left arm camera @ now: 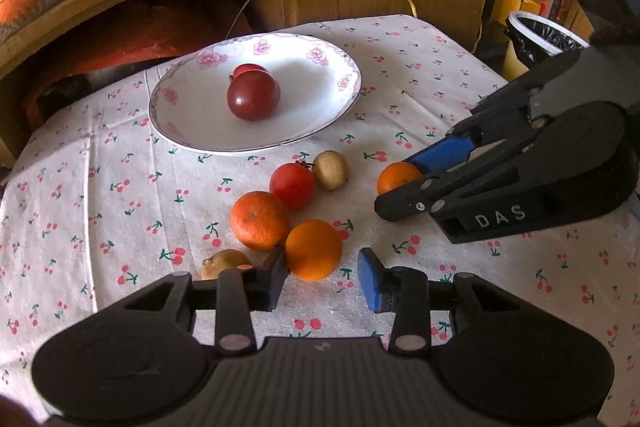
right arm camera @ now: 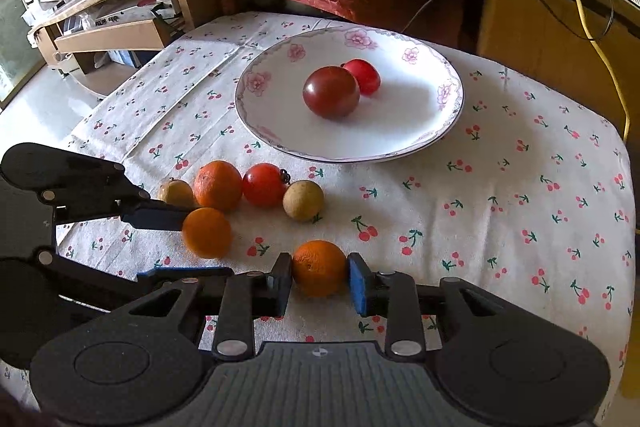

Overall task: Organize fruits
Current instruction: 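Grasp an orange with the left tool while the right tool grasps another orange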

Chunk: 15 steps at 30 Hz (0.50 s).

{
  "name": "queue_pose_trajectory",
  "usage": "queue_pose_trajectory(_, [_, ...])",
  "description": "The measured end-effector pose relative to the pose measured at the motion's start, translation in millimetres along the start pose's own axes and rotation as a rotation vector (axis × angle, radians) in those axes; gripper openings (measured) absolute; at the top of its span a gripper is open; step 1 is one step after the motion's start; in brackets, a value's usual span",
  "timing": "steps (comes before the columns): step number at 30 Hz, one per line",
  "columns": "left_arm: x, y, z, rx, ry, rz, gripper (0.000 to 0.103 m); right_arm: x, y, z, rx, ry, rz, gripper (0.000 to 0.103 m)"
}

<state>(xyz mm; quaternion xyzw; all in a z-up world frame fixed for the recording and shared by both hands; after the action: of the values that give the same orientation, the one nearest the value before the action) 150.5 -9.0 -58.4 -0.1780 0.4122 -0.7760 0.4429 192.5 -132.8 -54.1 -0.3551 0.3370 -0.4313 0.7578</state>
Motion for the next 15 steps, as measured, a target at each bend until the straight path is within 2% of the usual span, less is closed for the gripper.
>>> queue_pose_trajectory(4, [0.8, 0.2, 1.2, -0.007, 0.001, 0.004, 0.046, -0.1, -1.0, -0.2, -0.006, 0.006, -0.006, 0.025])
queue_pose_trajectory(9, [-2.0, -1.5, 2.8, -0.009, -0.009, 0.003, 0.039, -1.4, -2.4, -0.4, -0.017, 0.002, -0.013, 0.024])
queue_pose_trajectory(15, [-0.8, -2.6, 3.2, -0.011, -0.001, 0.011, 0.037, -4.9, -4.8, -4.4, -0.025, -0.015, -0.014, 0.024])
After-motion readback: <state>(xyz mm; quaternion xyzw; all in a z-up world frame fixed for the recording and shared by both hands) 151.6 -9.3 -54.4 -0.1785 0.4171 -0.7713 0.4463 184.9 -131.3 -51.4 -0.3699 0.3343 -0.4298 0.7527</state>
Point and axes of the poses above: each gripper's, at about its wrist camera, not at the fingertips, and y roughly the way its jaws point, x to its right, z to its top, the point moved 2 cm from there along y, roughly the way its jaws point, and after that the axes turned 11 degrees about y, right-handed, at the moved point
